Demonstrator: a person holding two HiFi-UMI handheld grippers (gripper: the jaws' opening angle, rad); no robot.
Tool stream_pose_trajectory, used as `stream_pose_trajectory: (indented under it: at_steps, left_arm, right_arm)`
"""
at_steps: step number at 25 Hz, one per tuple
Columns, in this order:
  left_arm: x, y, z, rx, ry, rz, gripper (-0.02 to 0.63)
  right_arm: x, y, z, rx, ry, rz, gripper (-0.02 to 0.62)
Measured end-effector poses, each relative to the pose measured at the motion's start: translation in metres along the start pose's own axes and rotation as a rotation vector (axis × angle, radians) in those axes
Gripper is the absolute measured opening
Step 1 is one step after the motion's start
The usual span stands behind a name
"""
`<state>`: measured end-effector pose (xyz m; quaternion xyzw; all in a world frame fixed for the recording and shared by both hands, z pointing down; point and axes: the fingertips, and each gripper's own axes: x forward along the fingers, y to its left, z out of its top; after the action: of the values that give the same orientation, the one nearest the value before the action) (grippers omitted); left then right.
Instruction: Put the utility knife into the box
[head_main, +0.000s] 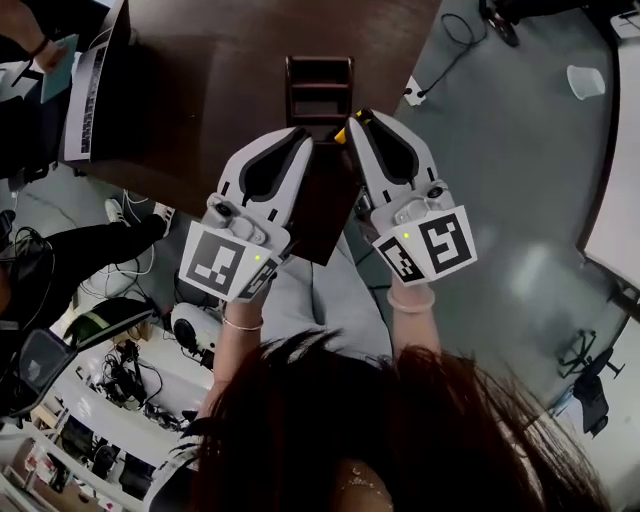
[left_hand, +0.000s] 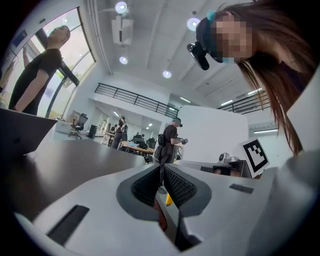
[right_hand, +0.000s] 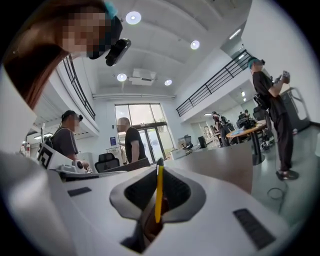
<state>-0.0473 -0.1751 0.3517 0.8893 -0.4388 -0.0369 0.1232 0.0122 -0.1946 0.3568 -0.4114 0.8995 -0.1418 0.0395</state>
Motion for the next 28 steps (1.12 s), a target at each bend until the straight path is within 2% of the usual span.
stream_pose_trajectory:
  at_steps: [7,12,17,22,28]
  left_arm:
    - [0.002,0.028,-0.042,-0.054,0.031,0.057,0.028]
    - [0.0,0.03,-0.059,-0.079,0.055,0.061,0.028]
    - [0.0,0.026,-0.07,-0.092,0.073,0.052,0.026]
    - [-0.003,0.026,-0.068,-0.094,0.069,0.055,0.028]
    - [-0.005,0.026,-0.067,-0.088,0.068,0.05,0.026]
  right_arm:
    - [0.012,-0.016,-0.041,0.0,0.01,-0.04,0.046]
    - [0.014,-0.021,-0.064,0.033,0.038,-0.05,0.046]
    - [0.011,-0.027,-0.073,0.047,0.022,-0.07,0.046]
    - [0.013,-0.026,-0.072,-0.003,0.025,-0.064,0.046]
    - [0.014,-0.022,-0.081,0.034,0.028,-0.05,0.048]
